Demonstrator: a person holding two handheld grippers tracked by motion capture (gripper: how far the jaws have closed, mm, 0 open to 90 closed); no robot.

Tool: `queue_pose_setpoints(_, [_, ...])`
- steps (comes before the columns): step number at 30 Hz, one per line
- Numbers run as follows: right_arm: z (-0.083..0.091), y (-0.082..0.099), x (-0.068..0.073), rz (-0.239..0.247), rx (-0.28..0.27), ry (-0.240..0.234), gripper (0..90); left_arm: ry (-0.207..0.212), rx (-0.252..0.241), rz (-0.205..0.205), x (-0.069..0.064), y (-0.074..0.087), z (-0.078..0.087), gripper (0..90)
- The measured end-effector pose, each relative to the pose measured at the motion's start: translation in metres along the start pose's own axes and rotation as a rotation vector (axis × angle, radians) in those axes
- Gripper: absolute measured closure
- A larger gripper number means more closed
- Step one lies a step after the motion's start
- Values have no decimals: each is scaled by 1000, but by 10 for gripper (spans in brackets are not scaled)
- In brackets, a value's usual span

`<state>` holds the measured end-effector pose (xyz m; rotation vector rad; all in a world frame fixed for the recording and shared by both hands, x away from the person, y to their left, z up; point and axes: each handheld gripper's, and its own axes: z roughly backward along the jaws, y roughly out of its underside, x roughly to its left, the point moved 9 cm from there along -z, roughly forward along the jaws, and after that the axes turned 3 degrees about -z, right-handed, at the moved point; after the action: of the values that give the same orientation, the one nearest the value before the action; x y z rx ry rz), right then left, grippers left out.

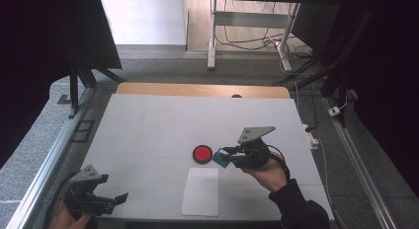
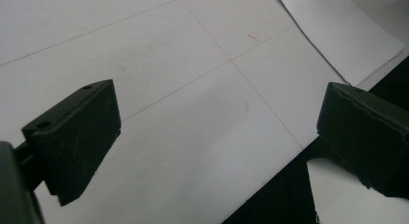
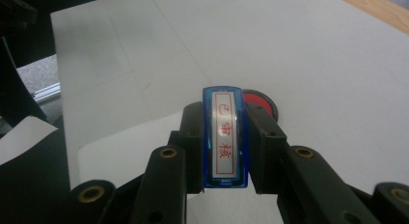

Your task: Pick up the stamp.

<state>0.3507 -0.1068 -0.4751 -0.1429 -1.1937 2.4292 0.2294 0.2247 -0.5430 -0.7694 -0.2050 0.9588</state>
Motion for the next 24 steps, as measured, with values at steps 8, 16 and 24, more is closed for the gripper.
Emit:
queue_pose_setpoints(8, [-7,-6,18,28,-10,-44,711,-1,1,0,0,0,0,17])
queue_pose_setpoints(16, [-11,-12,36,49,-27,-93,711,-1,0,0,0,0,0,17])
queue_pose_setpoints(24, [-13,-13,44,68,-17,-107,711,-1,-1,-1,0,0,0,18])
